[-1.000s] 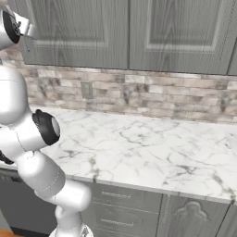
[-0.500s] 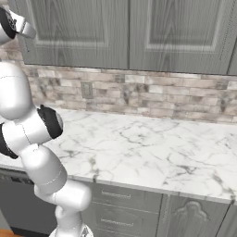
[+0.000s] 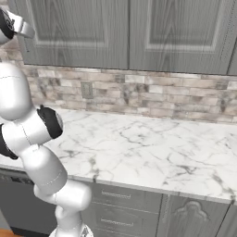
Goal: Open the cabinet, pick the kettle from the cabinet, and place it in the sink.
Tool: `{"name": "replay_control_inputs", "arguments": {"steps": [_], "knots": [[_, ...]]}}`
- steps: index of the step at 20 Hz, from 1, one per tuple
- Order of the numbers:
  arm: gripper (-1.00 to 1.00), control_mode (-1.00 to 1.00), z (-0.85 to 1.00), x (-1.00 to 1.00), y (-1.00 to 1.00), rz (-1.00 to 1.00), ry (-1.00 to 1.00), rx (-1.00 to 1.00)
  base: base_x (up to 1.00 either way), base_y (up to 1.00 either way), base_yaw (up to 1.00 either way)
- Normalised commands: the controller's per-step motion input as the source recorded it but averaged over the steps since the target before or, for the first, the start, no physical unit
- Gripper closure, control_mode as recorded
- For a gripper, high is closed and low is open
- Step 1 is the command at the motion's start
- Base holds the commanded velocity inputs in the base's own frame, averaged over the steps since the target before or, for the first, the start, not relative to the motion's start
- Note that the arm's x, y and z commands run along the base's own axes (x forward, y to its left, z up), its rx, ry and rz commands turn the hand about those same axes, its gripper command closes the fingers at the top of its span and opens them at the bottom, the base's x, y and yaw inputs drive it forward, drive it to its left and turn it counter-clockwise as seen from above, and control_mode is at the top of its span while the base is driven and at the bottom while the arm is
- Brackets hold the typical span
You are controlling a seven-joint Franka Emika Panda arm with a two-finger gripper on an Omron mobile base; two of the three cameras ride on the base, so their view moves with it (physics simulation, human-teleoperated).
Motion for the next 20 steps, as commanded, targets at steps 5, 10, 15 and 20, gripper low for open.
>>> {"name": "replay_control_inputs", "arguments": {"steps": [5, 10, 15, 20], "knots": [[1.0, -1.0, -0.41, -0.04, 0.14, 0.01, -0.15, 0.0, 0.0, 0.0, 0.0], [1.0, -1.0, -0.35, -0.01, 0.13, 0.01, -0.05, 0.03, 0.0, 0.0, 0.0], [1.0, -1.0, -0.24, -0.14, 0.11, 0.07, 0.0, 0.08, 0.0, 0.0, 0.0], [1.0, -1.0, -0.12, -0.35, 0.04, 0.14, 0.0, 0.07, 0.0, 0.0, 0.0]]}}
